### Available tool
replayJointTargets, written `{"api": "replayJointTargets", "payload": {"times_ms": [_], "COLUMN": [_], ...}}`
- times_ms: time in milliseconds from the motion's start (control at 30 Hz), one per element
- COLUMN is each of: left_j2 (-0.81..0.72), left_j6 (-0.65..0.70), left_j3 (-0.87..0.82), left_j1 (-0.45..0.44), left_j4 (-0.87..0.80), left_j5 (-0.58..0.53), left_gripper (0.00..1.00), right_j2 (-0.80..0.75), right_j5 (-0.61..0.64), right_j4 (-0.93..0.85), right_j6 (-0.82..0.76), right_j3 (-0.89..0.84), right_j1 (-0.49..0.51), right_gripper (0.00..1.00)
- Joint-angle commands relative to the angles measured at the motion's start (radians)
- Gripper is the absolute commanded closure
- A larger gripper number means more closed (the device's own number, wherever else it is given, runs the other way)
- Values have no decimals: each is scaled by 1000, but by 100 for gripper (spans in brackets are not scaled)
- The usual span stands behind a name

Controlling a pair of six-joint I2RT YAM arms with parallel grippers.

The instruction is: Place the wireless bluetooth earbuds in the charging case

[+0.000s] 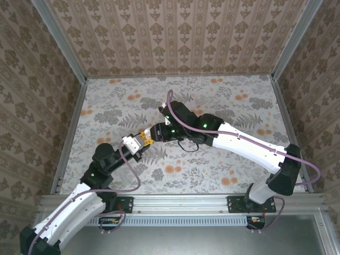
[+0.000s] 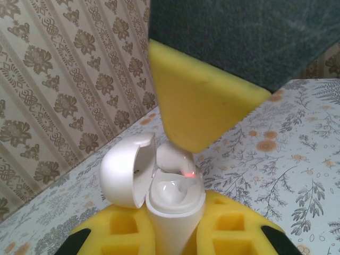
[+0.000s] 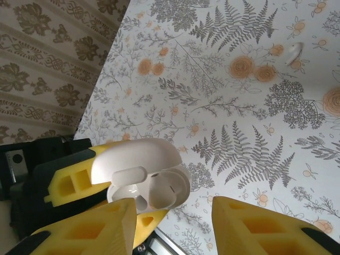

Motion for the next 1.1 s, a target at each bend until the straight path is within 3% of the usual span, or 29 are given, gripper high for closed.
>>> {"api": "replayJointTargets", "payload": {"times_ms": [0,533,767,1067], "left_j2": [7,13,13,27], "left_j6": [-26,-34,-42,-41], "left_j3": [14,5,0,0], "left_j1": [-7,-13,-17,-19], "left_j4": [36,66,67,55], "left_j5": [7,33,39,43], "left_gripper": [100,100,100,100], "right_j2": [18,75,61,16], "right_j5": [-2,-30,-42,-9], "right_j4": [-31,-32,16,39], "right_j6": [14,19,33,39], "right_j3": [36,53,22,-19], "right_j1": [6,2,-9,-19], "right_gripper": [58,64,83,91]}}
